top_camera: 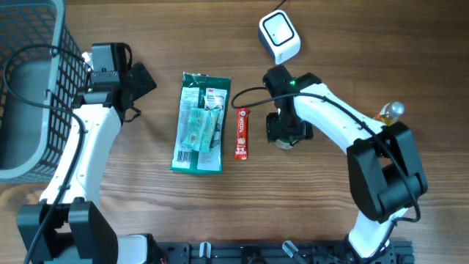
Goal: Scan the item barcode
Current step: 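Lift the jar with right gripper and tilt it sideways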
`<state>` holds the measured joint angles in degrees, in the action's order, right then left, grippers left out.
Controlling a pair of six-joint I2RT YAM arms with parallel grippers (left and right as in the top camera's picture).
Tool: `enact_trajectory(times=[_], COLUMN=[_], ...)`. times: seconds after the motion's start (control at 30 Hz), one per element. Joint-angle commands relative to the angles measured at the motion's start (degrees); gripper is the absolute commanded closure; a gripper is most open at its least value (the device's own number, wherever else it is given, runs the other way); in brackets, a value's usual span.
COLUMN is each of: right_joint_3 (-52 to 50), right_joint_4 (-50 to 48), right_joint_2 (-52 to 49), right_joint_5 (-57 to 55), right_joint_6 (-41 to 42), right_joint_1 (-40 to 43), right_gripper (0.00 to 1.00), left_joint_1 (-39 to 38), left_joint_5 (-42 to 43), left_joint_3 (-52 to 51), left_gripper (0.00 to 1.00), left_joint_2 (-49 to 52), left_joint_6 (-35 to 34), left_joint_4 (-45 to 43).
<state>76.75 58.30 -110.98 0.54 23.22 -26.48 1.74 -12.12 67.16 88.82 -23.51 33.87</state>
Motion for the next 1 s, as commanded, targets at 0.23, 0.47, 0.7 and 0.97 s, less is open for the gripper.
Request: enact_trajectory(times=[0.23,0.47,0.7,0.97], right_joint_3=[3.3,3.3,3.3,3.3], right_joint_4=[7.9,13.5,15.6,16.8], right_joint_2=[6.6,6.6,6.6,6.6], right_joint_5=[40.8,49.2,56.4,60.9], right_joint_6=[12.2,17.9,17.9,20.3], right_joint_1=[2.6,2.6,2.6,2.6], right_gripper=[0.71,0.71,0.71,0.66], left_joint_1=[0.2,0.2,0.2,0.2], left_joint_5=[0.1,0.1,0.1,0.1], left_joint_3=[0.7,0.7,0.7,0.7], left_gripper=[0.0,0.0,0.0,0.0], left_joint_2=[0.0,0.0,0.0,0.0], left_joint_6=[-1.0,-1.0,-1.0,-1.0], left_joint_4=[0.0,0.0,0.0,0.0])
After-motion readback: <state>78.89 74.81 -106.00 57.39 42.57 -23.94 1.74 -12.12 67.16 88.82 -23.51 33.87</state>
